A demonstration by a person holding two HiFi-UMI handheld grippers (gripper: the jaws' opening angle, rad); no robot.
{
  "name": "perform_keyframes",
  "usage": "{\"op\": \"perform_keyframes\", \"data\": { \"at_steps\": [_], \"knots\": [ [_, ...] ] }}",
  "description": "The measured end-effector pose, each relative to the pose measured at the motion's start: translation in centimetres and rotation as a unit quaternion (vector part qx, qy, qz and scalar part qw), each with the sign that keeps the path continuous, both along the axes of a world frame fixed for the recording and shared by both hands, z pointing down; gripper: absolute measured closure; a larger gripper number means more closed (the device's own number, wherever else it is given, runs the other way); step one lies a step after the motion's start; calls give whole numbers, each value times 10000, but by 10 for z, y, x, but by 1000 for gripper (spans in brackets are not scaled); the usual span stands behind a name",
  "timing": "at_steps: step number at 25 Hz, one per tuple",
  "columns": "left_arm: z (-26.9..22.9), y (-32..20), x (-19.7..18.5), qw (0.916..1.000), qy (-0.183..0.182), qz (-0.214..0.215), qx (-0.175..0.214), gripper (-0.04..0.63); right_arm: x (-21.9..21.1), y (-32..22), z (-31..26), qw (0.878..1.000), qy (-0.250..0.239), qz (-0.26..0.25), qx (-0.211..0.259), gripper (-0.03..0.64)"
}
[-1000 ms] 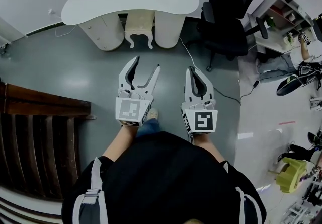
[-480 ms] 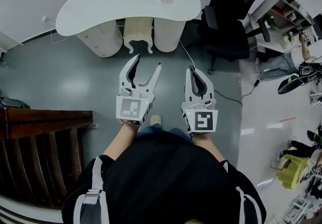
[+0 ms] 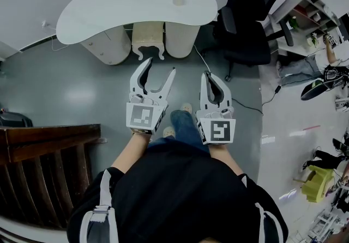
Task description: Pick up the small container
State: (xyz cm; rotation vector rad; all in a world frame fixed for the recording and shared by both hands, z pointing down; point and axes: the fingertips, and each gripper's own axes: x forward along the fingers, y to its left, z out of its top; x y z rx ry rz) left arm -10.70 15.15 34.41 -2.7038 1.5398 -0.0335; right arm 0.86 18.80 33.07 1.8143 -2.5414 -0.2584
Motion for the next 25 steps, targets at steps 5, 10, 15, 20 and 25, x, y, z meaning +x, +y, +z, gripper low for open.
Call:
{"op": "perform_keyframes", "data": {
  "at_steps": [5, 10, 15, 20, 25],
  "knots": [
    [5, -23, 4, 10000, -7, 16, -66, 324, 2, -24, 2, 10000, -5, -4, -10, 595],
    [10, -53, 12, 9999, 69, 88, -13, 324, 5, -57, 7, 10000, 37, -79, -43, 595],
    [12, -88, 19, 10000, 70, 30, -51, 324, 11, -94, 12, 9998, 66, -142, -144, 595],
    [13, -127, 26, 9999, 69, -78, -109, 324, 23, -133, 14, 9996, 78, -198, -159, 595],
    [15, -157, 38, 9999, 107, -82, -97, 324, 33, -167, 14, 9994, 54, -290, -172, 595]
  ]
}}
